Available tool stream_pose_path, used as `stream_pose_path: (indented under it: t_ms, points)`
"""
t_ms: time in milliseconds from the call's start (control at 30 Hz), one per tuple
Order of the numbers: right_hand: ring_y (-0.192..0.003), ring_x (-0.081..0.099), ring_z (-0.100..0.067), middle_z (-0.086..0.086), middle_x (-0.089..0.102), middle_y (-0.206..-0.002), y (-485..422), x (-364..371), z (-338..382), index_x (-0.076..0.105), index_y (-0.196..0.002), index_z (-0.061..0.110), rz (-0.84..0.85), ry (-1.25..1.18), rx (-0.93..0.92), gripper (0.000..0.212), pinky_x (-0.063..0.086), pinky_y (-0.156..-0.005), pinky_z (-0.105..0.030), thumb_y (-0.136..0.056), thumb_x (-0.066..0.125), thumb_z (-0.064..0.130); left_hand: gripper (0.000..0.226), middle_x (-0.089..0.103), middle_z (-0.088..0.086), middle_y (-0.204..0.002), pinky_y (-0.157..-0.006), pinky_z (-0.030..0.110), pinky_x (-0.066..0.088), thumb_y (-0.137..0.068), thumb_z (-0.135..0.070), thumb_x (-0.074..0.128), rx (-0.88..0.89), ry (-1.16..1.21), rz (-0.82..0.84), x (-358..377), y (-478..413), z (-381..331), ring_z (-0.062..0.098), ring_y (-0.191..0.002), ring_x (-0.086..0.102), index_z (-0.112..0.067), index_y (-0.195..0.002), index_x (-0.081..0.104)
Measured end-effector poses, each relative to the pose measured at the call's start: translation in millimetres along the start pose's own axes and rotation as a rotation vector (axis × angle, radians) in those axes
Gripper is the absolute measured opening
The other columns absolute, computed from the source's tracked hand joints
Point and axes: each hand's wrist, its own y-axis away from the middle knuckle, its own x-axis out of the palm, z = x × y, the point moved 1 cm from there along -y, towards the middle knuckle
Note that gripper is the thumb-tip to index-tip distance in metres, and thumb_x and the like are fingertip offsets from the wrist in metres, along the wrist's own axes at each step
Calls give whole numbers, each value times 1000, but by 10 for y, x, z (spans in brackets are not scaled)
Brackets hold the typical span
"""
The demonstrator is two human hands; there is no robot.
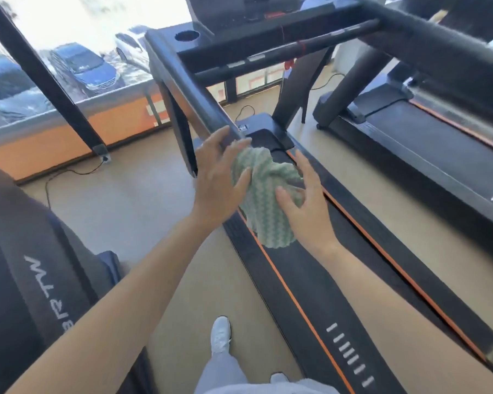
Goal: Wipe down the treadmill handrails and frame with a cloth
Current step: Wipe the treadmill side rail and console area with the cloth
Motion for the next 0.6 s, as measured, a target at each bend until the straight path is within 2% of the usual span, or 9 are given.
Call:
stream_pose_path:
  t_ms: [100,167,267,367,467,600]
  points:
    - [-137,43,-5,-1,36,-157,85,111,-55,56,-142,16,-80,54,-79,39,37,-108,-16,-103,55,15,36,57,6,-146,-114,53,36,-97,-16,53,343,9,170,59,38,160,33,-141,44,-16,-129,69]
    - [-139,43,-14,-2,38,-156,108,164,-86,63,-135,14,-152,102,-107,33,37,-115,-30,-104,53,16,40,56,3,-148,-117,53,31,-100,-24,47,443,32,266,71,23,232,28,-144,43,-15,-135,65]
    - [-140,39,-20,6,45,-152,118,199,-136,63,-136,22,-226,238,-51,34,32,-118,-44,-105,48,27,45,54,1,-149,-118,51,29,-106,-36,39,486,-29,284,108,-90,318,25,-146,41,-17,-140,61]
    - [-134,51,-19,9,59,-141,156,241,-141,55,-143,26,-144,52,101,42,41,-111,-51,-107,39,41,48,58,-2,-144,-119,46,27,-108,-43,31,498,-79,308,155,-240,352,23,-146,41,-22,-138,62]
    - [-130,57,-18,3,63,-137,213,286,-119,52,-144,22,-113,-144,189,45,47,-108,-46,-108,33,41,47,63,-3,-136,-118,46,25,-108,-43,30,512,-88,305,174,-321,368,23,-142,45,-22,-131,65]
    - [-127,59,-13,5,65,-133,228,288,-99,55,-140,26,-114,-179,271,42,48,-108,-39,-108,32,39,47,65,-3,-131,-117,50,25,-107,-43,30,482,-111,271,200,-393,370,22,-139,48,-22,-125,68]
